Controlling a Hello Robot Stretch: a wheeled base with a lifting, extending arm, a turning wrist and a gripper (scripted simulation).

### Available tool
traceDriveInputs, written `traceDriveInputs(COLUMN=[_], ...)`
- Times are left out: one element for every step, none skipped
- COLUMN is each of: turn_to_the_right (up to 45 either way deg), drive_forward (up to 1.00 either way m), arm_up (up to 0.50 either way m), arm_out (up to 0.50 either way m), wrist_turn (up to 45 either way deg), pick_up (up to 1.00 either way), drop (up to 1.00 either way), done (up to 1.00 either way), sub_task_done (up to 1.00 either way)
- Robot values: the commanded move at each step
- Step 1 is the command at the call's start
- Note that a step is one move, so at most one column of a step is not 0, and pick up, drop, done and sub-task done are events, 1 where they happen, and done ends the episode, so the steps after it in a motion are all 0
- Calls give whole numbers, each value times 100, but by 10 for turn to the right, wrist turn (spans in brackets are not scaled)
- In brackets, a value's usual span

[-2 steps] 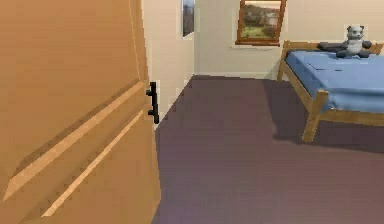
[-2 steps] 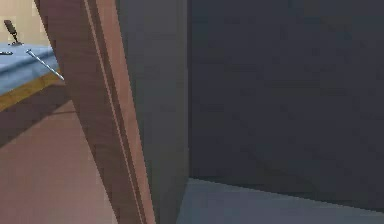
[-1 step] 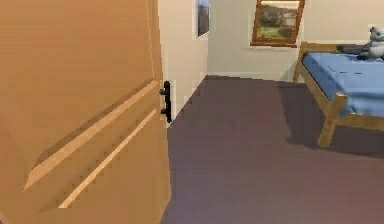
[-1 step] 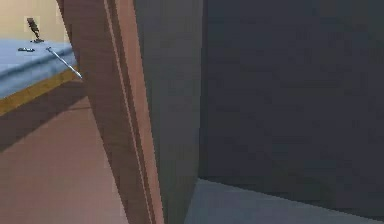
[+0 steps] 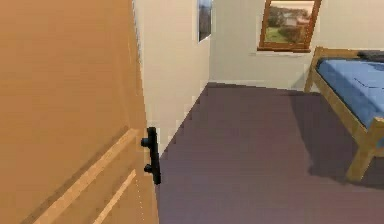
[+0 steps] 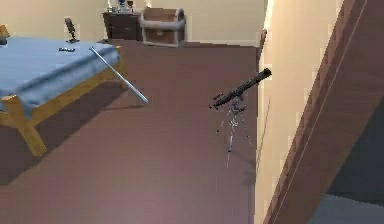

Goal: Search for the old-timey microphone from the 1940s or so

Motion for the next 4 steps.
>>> traceDriveInputs(turn_to_the_right=[450, 360, 30, 0], drive_forward=[0, 0, 0, 100], arm_up=[0, 0, 0, 0], arm_out=[0, 0, 0, 0], wrist_turn=[0, 0, 0, 0], pick_up=[0, 0, 0, 0], drop=[0, 0, 0, 0], done=[0, 0, 0, 0], sub_task_done=[0, 0, 0, 0])
